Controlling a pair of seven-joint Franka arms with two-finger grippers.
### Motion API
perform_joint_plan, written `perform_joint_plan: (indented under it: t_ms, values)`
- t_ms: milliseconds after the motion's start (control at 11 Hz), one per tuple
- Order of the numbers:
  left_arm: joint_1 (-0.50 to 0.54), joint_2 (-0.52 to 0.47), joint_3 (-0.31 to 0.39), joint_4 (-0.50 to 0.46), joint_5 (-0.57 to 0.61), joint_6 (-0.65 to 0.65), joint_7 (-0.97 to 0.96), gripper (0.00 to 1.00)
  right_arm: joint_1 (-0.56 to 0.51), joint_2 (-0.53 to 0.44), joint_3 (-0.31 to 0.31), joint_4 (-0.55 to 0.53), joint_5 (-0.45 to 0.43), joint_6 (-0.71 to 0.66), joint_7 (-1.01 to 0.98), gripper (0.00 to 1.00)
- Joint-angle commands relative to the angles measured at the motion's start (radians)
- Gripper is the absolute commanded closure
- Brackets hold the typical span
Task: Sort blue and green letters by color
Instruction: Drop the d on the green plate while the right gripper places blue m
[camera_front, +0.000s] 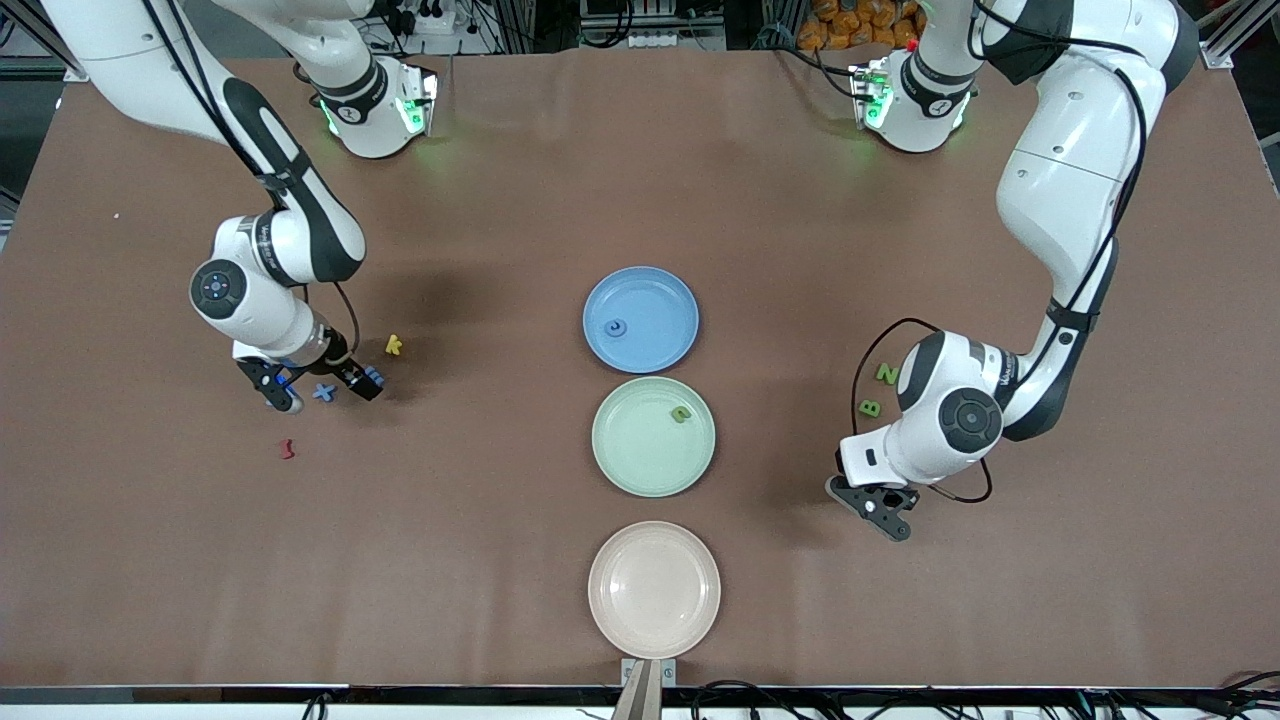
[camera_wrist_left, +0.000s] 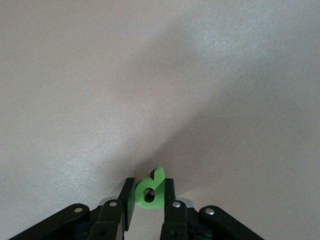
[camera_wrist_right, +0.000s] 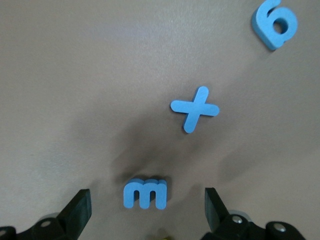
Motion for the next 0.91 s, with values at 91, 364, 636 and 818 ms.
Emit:
perform_joint_plan:
  t_ms: [91, 364, 636, 818]
  values:
    - [-0.052, -0.017, -0.017, 0.021, -0.102, -0.008, -0.122, 0.97, -0.004, 0.027, 0.016, -0.003, 0.0, 0.032, 0.038, 0.2]
    - [-0.149, -0.049, -0.017, 0.023, -0.103, -0.012, -0.347, 0.97, 0.001, 0.041, 0.015, -0.003, -0.003, 0.034, 0.038, 0.67]
    - [-0.256, -0.067, -0.015, 0.026, -0.103, -0.014, -0.522, 0.97, 0.001, 0.044, 0.016, -0.001, -0.009, 0.023, 0.032, 1.0]
    - [-0.329, -0.052, -0.009, 0.065, -0.1, -0.012, -0.629, 0.96, 0.011, 0.0, 0.016, 0.023, -0.035, -0.026, -0.03, 1.0]
